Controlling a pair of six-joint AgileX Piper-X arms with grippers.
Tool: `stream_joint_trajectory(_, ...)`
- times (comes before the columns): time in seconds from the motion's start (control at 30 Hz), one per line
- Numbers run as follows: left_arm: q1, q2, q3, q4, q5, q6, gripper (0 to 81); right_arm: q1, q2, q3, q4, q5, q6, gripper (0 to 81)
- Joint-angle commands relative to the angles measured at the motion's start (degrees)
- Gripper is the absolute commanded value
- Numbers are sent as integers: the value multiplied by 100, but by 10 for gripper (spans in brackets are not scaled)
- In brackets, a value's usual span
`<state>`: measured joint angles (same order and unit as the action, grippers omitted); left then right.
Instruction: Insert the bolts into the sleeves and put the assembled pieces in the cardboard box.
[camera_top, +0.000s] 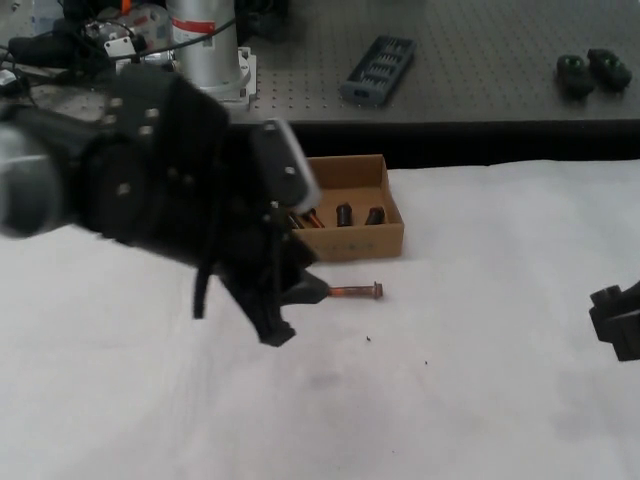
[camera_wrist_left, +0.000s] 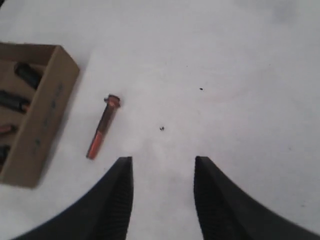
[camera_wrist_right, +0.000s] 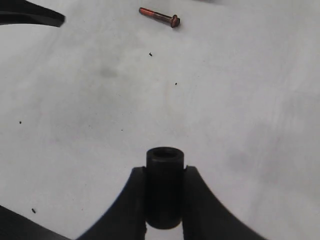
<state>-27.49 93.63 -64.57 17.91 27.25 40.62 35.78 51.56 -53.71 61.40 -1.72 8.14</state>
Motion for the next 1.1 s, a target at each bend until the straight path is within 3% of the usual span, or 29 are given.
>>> stream_joint_trajectory(0.0, -139, 761, -644, -4, -5, 981, 300, -34, -42, -13, -3, -8, -44, 32)
stream_joint_trajectory(0.23, -179, 2000, -1884, 95, -253, 1055, 300, -103, -28, 222, -274, -27, -44, 32)
stream_joint_trajectory(0.47, -179, 2700, -2672, 283, -261, 1030, 300, -573, -28, 471, -260, -56, -44, 32)
stream_joint_trajectory(0.63, -164, 2883, -2784, 448, -239, 912, 300, -797, -28, 483, -292, -56, -44, 32)
stream_joint_trajectory(1.07, -132, 3236, -2798, 290, -38, 891, 286, -796, -28, 483, -306, -56, -44, 32)
